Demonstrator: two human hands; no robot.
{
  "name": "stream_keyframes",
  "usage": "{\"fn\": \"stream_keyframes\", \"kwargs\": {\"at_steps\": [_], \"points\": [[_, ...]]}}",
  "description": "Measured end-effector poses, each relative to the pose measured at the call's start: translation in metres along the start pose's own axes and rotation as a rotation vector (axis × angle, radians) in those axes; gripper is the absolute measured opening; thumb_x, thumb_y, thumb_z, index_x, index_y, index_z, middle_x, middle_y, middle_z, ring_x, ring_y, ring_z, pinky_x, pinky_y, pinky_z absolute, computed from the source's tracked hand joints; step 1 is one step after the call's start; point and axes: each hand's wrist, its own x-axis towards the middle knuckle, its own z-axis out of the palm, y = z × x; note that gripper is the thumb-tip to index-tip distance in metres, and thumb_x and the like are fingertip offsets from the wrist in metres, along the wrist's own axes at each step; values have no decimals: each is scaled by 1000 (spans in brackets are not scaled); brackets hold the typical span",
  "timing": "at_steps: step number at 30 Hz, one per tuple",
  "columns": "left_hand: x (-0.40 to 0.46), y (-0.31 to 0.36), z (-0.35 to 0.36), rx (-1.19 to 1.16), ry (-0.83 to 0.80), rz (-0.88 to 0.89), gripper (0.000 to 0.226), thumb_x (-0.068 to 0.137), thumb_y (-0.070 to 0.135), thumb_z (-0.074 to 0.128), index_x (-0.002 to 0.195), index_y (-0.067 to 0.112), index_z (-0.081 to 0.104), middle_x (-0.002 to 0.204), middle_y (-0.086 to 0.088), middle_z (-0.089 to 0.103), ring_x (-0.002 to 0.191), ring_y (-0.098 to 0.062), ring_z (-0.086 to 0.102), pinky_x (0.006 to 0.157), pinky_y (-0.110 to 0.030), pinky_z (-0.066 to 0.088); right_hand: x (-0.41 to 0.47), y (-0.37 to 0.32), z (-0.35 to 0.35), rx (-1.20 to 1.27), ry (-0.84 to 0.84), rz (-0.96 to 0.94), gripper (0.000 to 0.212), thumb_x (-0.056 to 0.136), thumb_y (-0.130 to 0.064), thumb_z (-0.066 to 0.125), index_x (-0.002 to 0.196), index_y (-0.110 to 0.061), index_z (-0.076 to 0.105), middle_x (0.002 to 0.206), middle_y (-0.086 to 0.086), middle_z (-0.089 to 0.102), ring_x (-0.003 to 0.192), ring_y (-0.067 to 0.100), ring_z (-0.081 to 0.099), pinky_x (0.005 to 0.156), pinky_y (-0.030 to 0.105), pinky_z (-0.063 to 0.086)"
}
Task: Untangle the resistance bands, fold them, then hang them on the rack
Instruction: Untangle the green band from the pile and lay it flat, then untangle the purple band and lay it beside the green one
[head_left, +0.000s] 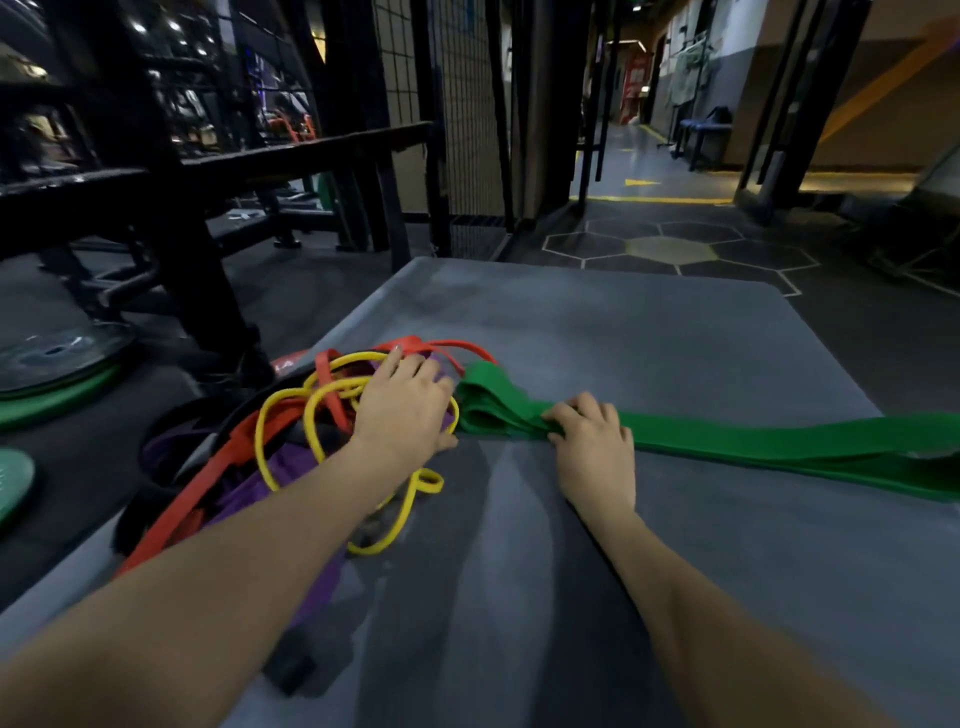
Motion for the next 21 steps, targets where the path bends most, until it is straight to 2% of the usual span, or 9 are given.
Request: {"fn": "stream_keyframes", "kwargs": {"at_steps": [1,3,6,9,11,13,18,21], "points": [[-5,0,3,-21,-48,-27,60,71,53,66,119,20,52,126,-1,50,122,-22,43,108,-36,28,0,0,0,-3,-3,3,21,90,-20,54,110,-22,60,114,2,50,108,27,43,82,38,34],[-11,5,8,-53,-47,-81,48,77,40,63,118,21,48,129,1,45,124,-21,39,101,-33,33,0,1,-1,-22,-11,9,22,91,-21,53,112,-23,60,115,2,49,110,26,43,83,37,34],[-15,1,6,-82,-19,-201,30,83,24,57,112,20,50,120,-1,50,116,-24,45,86,-35,43,-1,1,-1,-39,-14,7,22,91,-21,52,111,-23,59,114,1,49,110,25,42,83,37,34],[-23,-25,7,-179,0,-354,27,84,21,58,110,19,52,113,-5,55,110,-28,51,75,-38,45,0,1,2,-45,-1,3,21,91,-19,52,110,-23,59,114,1,49,109,26,43,82,38,34],[-28,-32,10,-202,-1,-391,33,81,24,63,112,18,54,114,-6,55,111,-28,50,79,-38,44,0,0,2,-53,3,2,20,91,-18,53,110,-22,59,113,2,49,108,26,43,81,38,34],[-27,-27,13,-214,7,-330,37,78,28,65,112,17,55,118,-7,54,114,-28,47,88,-38,42,0,1,2,-55,7,-1,20,91,-18,53,109,-22,60,113,2,50,107,26,44,81,38,35],[-24,-15,14,-250,-77,-240,48,84,48,56,117,15,48,120,-5,51,119,-25,44,99,-34,34,-1,2,3,-38,21,-15,18,90,-16,55,107,-18,60,110,3,51,103,28,45,78,38,35],[-26,-24,8,-322,-73,-204,54,85,53,53,124,17,46,129,-4,49,124,-24,42,104,-34,30,-1,1,1,-37,16,-24,22,90,-14,55,112,-16,60,111,5,53,104,29,47,80,39,36]]}}
